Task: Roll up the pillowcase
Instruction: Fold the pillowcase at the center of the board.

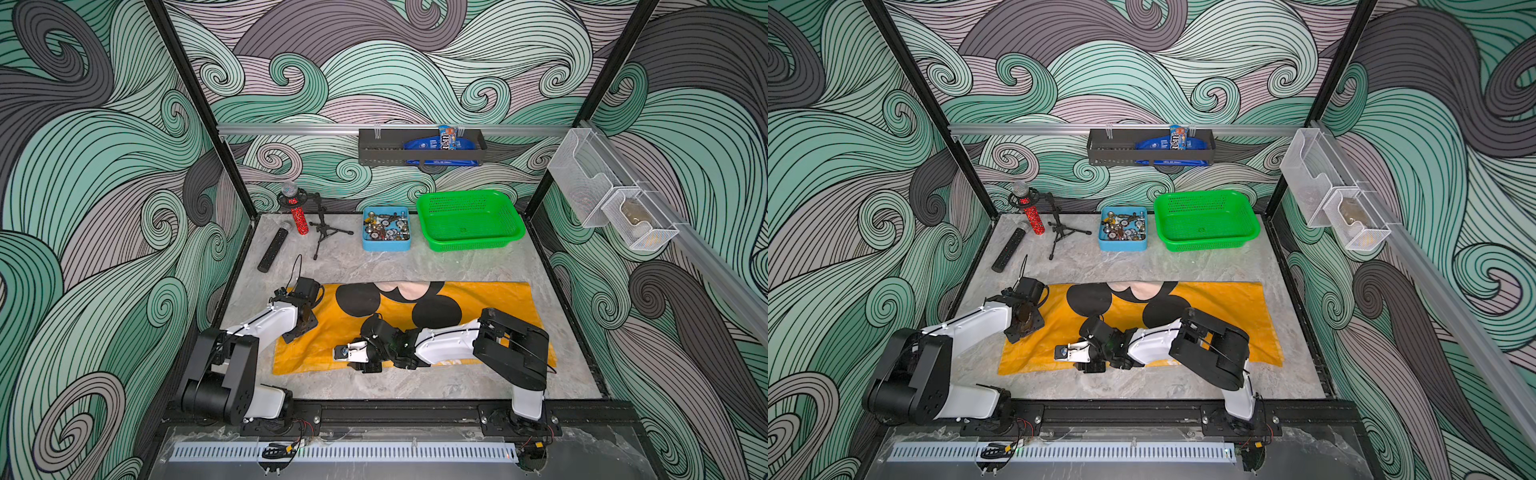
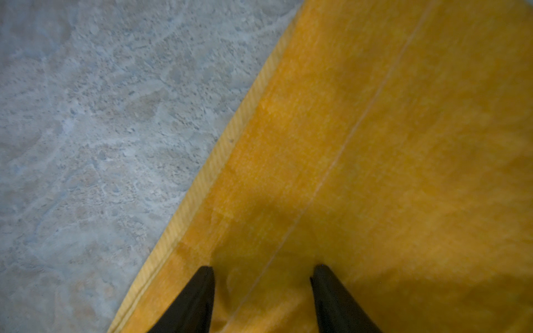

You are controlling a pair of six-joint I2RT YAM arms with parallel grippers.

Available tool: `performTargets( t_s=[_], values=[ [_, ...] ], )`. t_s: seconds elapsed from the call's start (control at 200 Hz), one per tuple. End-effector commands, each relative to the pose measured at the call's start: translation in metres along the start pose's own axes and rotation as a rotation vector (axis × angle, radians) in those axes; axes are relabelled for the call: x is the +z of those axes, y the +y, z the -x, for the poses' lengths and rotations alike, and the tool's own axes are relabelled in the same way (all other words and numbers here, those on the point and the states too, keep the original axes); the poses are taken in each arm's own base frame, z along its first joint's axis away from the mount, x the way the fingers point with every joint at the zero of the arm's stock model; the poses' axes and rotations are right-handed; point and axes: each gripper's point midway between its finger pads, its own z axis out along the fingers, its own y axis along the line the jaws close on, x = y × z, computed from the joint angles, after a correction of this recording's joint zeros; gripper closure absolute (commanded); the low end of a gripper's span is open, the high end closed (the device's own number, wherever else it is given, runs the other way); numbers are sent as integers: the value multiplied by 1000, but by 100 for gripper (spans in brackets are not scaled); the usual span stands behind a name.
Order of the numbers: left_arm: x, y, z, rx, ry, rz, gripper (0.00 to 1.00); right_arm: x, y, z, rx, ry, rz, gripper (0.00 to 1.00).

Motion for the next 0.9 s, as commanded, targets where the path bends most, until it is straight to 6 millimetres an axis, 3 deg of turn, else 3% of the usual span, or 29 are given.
performTargets(
  t_s=[0.0, 0.195, 0.36, 0.71, 0.896],
  values=[
    [5, 5, -5, 12, 18, 7, 42, 2, -7, 2, 14, 9, -32, 67],
    [5, 5, -6, 12, 20, 4, 42, 1, -4, 2, 15, 7, -19, 88],
    [5, 5, -5, 11, 20, 7, 42, -1, -2, 5, 17, -5, -7, 98],
    [6, 6, -3, 21, 18, 16, 42, -26, 17, 40, -9, -99, 53, 100],
    [6, 3, 0, 17, 9, 10, 42, -28, 33, 30, 4, -76, 106, 100]
  ],
)
